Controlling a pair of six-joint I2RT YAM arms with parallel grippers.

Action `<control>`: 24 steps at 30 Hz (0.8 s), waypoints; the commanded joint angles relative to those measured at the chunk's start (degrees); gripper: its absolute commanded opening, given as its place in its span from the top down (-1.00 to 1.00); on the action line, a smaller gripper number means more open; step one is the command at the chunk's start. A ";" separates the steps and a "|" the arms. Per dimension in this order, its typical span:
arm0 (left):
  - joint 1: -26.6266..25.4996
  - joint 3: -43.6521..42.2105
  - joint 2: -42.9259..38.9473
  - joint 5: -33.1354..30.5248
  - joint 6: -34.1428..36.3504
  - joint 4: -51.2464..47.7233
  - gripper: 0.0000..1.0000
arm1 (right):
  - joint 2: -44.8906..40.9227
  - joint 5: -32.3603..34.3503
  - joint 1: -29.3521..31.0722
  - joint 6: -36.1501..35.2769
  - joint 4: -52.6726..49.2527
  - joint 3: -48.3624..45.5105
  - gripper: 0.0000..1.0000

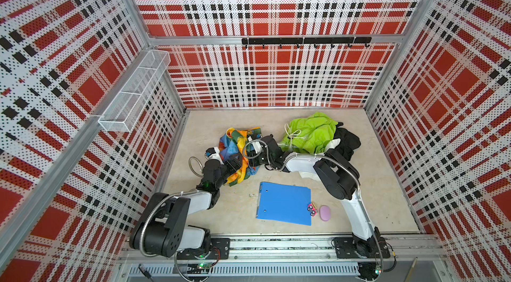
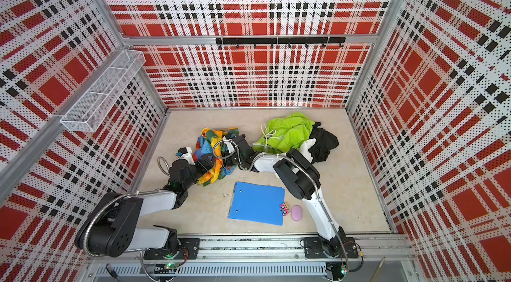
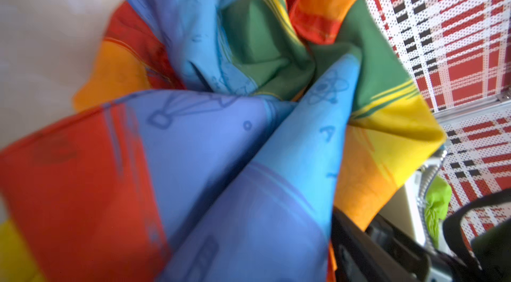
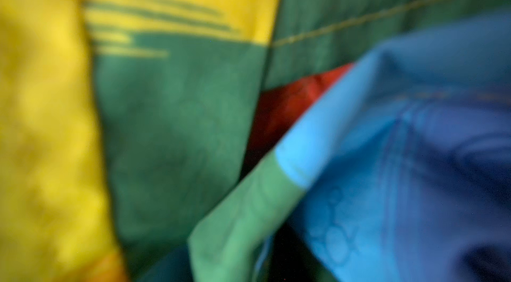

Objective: Pick out a specific cloth from the pile

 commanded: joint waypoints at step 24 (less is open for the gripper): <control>-1.91 25.55 3.16 -9.27 14.12 -28.25 -0.98 | -38.65 17.44 -3.39 -8.14 -13.44 -19.68 -0.81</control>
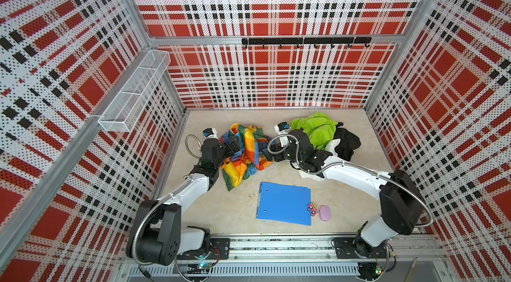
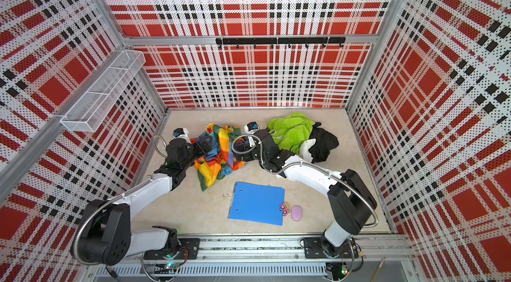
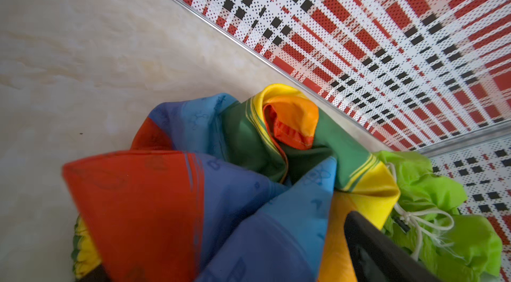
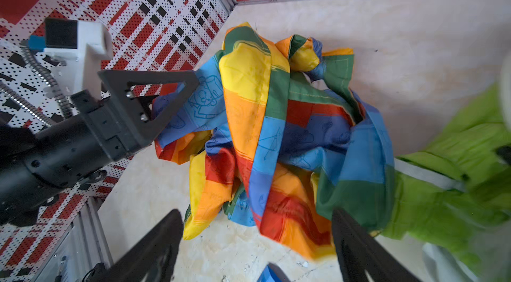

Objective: Pick out a specific cloth from the pile

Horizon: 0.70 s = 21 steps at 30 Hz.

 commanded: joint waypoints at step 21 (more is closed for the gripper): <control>-6.23 7.26 7.00 -1.27 5.49 -5.75 -0.98 | 18.11 3.61 -1.42 4.86 4.56 3.61 0.09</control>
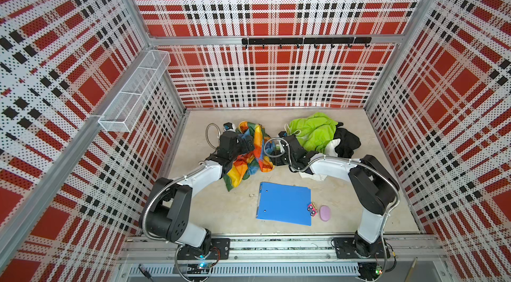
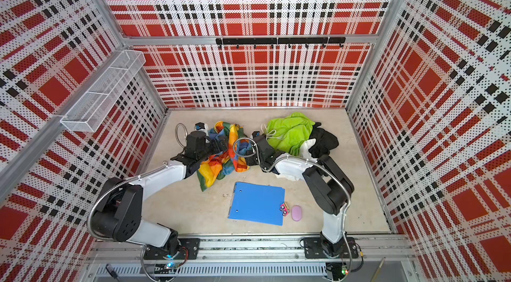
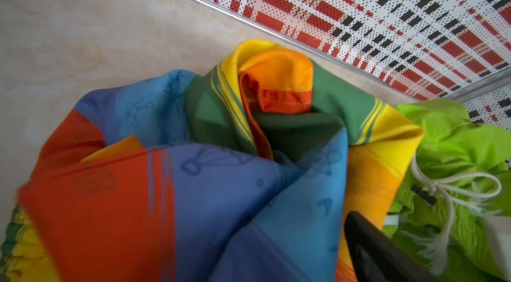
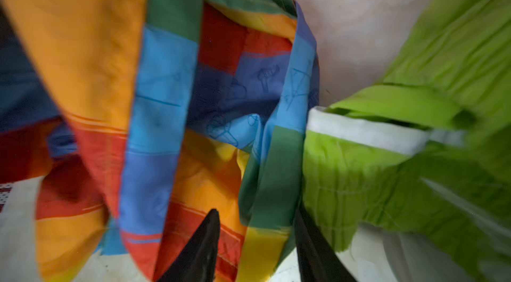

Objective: Pick out a specific cloth from the pile

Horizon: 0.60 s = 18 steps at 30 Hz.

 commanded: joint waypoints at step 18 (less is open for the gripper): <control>8.10 -5.92 -4.73 7.58 1.96 1.49 -0.98 | 20.41 -11.50 5.22 3.65 9.33 19.81 0.14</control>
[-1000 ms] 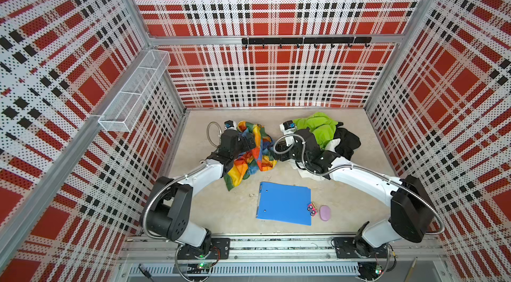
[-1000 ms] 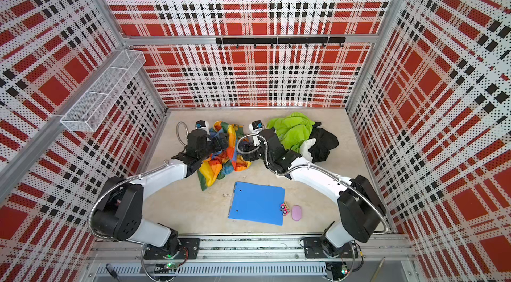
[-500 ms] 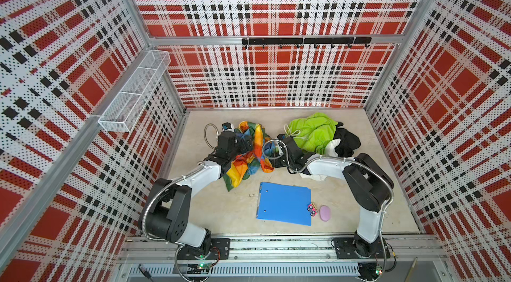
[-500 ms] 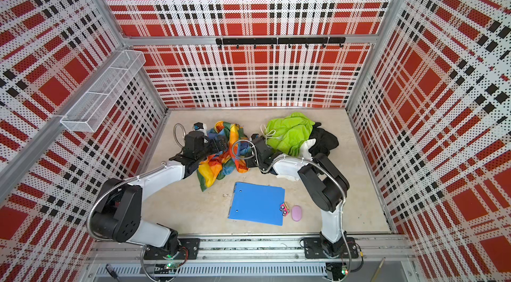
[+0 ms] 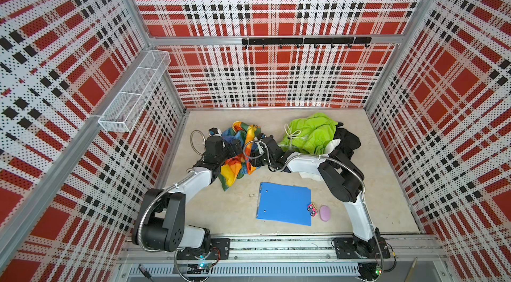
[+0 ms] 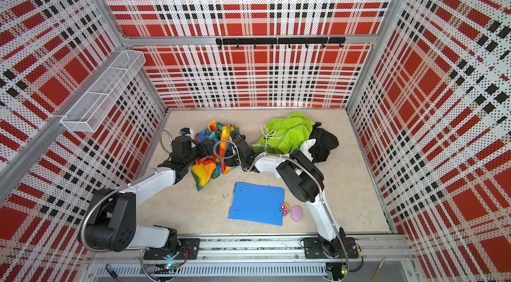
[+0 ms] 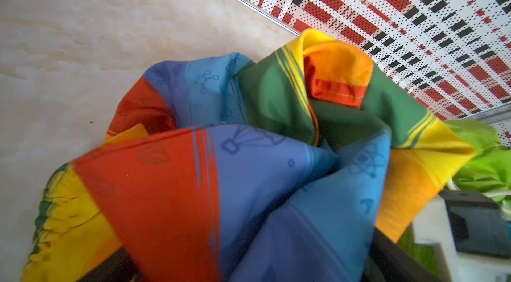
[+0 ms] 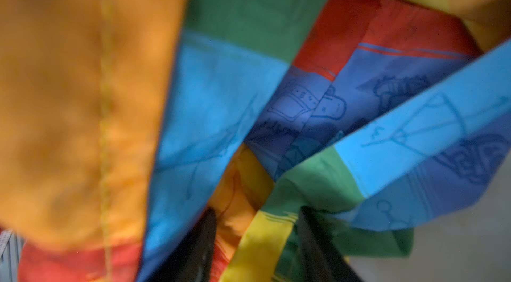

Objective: Pick out a specific cloth from the pile

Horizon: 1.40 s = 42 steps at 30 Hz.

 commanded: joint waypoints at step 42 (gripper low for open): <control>-4.63 24.81 31.96 -5.37 0.47 -7.11 -0.99 | -33.13 -1.67 -8.21 -3.49 8.68 -26.96 -0.40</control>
